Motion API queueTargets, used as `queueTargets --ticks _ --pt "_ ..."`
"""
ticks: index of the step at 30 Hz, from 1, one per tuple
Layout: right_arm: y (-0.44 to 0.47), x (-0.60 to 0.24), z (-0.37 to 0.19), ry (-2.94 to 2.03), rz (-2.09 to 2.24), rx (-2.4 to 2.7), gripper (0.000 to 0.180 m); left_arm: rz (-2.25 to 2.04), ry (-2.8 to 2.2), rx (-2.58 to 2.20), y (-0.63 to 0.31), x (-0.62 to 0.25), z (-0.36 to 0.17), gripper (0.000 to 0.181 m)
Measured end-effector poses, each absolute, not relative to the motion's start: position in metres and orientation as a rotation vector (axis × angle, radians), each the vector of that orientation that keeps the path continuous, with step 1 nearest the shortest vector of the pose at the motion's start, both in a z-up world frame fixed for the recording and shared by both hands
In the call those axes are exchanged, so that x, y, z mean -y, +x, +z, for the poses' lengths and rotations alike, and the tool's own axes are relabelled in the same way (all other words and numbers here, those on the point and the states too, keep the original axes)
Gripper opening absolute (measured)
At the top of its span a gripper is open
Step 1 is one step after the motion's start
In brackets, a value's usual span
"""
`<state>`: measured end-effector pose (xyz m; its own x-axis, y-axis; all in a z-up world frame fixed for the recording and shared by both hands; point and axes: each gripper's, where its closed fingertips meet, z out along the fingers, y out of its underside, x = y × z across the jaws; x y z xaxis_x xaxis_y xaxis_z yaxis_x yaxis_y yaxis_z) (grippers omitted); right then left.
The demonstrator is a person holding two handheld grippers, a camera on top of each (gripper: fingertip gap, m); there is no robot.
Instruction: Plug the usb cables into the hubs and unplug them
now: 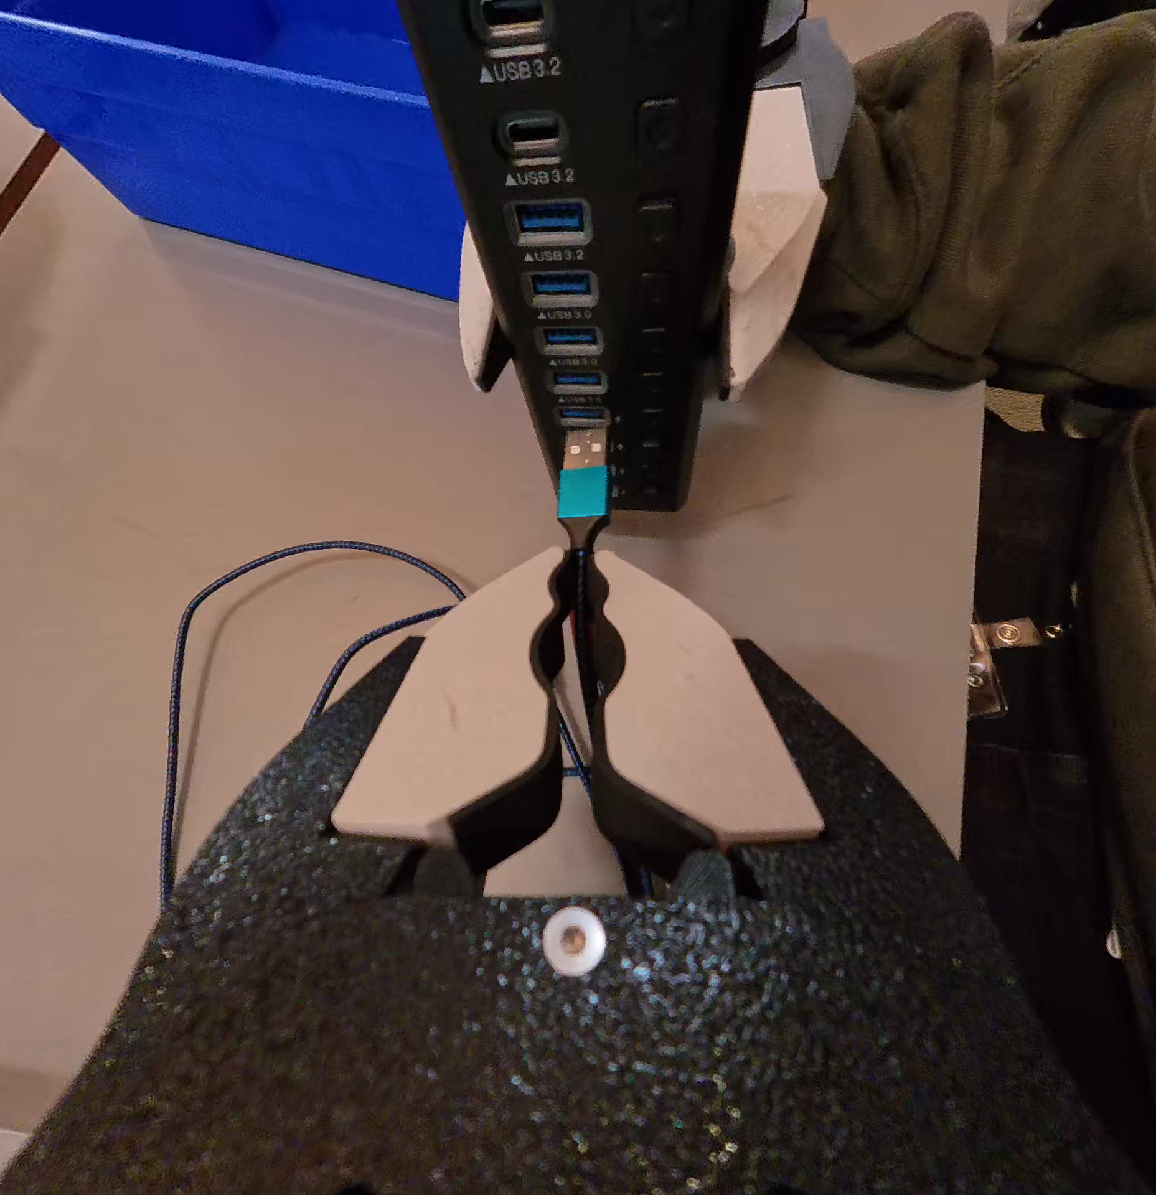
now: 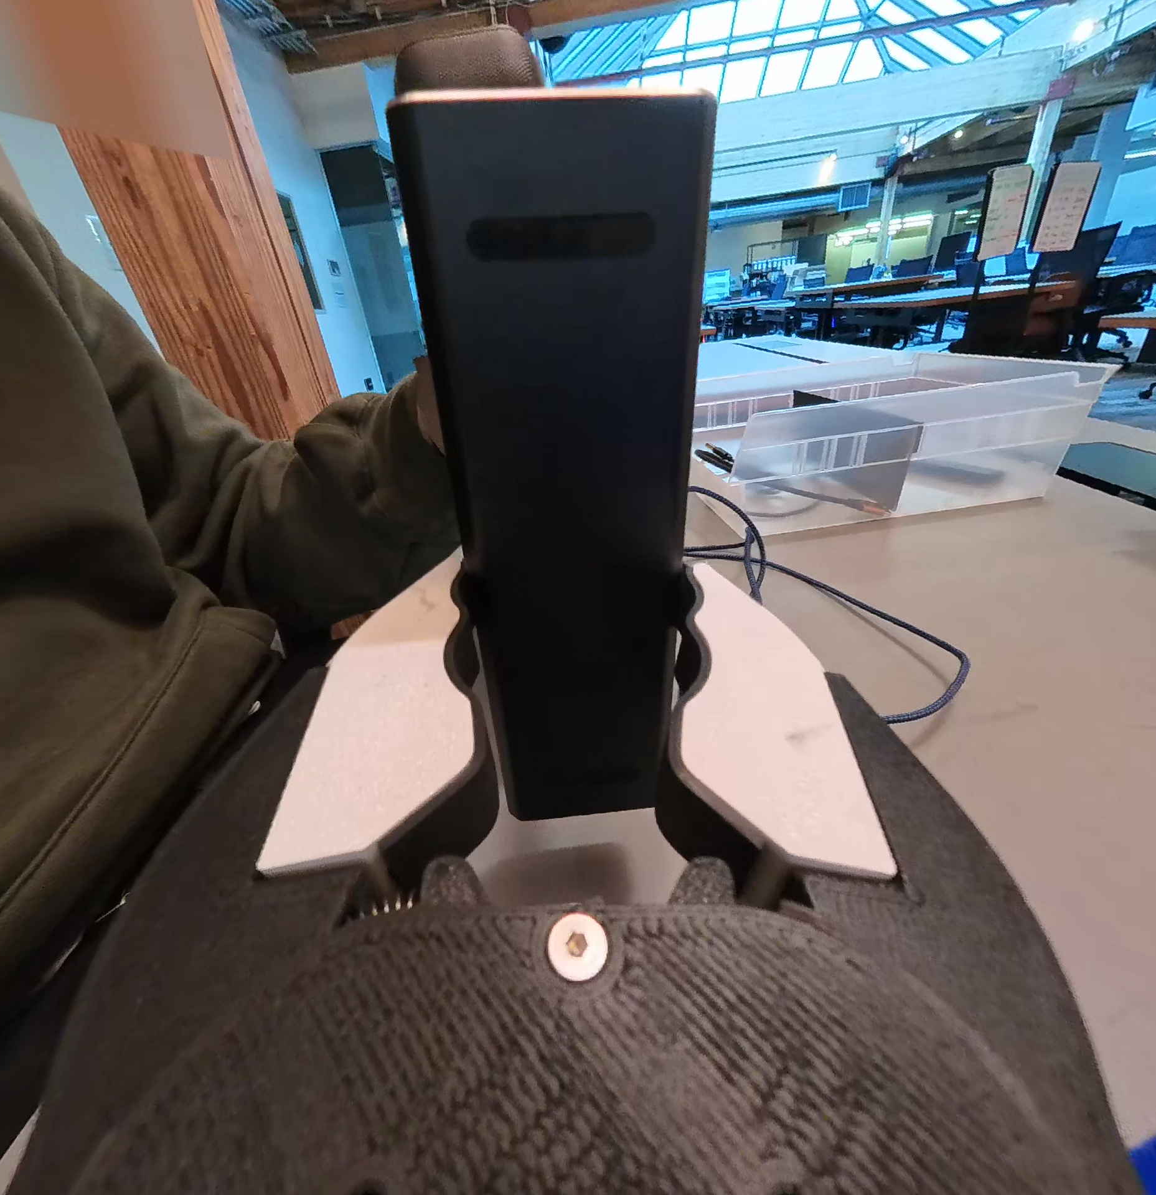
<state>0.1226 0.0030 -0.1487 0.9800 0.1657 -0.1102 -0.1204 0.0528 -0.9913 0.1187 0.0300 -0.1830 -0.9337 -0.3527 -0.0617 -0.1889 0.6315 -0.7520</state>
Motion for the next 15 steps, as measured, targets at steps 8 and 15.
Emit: queueTargets --ticks 8,15 --pt "0.1183 -0.0070 -0.1505 -1.520 0.237 0.050 0.061 -1.160 -0.435 -2.643 0.1192 -0.0272 -0.1860 0.002" --pt "0.1203 -0.0054 -0.1488 -1.504 0.243 0.038 0.061 -1.156 -0.446 -2.630 0.1205 -0.0242 -0.1879 0.002"
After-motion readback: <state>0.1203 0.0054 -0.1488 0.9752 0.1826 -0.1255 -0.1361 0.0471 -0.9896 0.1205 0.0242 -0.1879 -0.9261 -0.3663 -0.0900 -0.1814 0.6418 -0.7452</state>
